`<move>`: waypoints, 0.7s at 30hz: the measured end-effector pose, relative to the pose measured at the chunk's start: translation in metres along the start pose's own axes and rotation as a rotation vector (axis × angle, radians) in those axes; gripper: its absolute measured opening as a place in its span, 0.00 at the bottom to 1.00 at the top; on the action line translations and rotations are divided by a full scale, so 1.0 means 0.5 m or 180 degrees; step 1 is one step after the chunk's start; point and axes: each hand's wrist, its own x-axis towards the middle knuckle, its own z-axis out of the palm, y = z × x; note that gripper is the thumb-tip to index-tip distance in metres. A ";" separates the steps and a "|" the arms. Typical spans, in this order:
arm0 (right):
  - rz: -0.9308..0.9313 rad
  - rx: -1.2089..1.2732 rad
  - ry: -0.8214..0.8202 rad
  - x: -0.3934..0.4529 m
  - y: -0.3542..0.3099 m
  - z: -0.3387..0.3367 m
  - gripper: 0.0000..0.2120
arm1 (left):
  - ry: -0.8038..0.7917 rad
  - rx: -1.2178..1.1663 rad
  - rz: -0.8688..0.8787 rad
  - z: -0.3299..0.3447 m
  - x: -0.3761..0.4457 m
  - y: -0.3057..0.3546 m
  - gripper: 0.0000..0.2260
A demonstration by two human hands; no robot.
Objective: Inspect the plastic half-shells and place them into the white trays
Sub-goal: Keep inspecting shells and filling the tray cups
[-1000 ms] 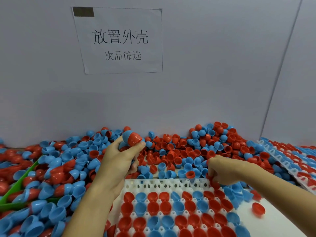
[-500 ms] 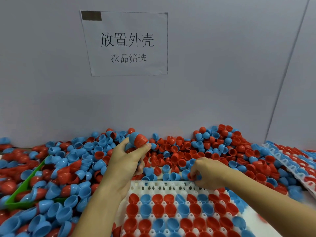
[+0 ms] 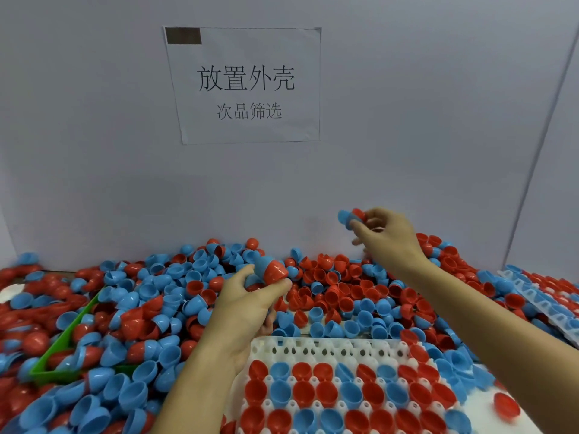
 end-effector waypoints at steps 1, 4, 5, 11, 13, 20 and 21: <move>-0.0022 0.0267 0.0096 0.003 -0.021 0.014 0.03 | -0.0037 0.0158 -0.0081 -0.003 0.000 -0.001 0.07; -0.0149 0.0910 0.0382 0.001 -0.083 0.058 0.03 | -0.0167 0.1035 -0.0147 -0.021 0.001 -0.013 0.11; -0.0167 0.1067 0.0411 -0.003 -0.102 0.072 0.04 | -0.0187 0.1401 -0.0082 -0.026 0.002 -0.020 0.11; -0.0089 0.1731 -0.0487 -0.030 -0.167 0.130 0.05 | 0.0126 0.1231 0.0215 -0.050 0.011 -0.029 0.07; -0.0144 0.1651 -0.0718 -0.040 -0.168 0.132 0.05 | 0.0329 0.0729 0.0348 -0.054 0.014 -0.020 0.05; -0.0327 0.1083 -0.1289 -0.077 -0.155 0.121 0.03 | 0.0568 -0.1578 0.0288 -0.050 0.005 0.027 0.12; -0.0380 0.0970 -0.1430 -0.084 -0.153 0.120 0.03 | 0.0495 -0.1647 0.0303 -0.049 0.003 0.031 0.13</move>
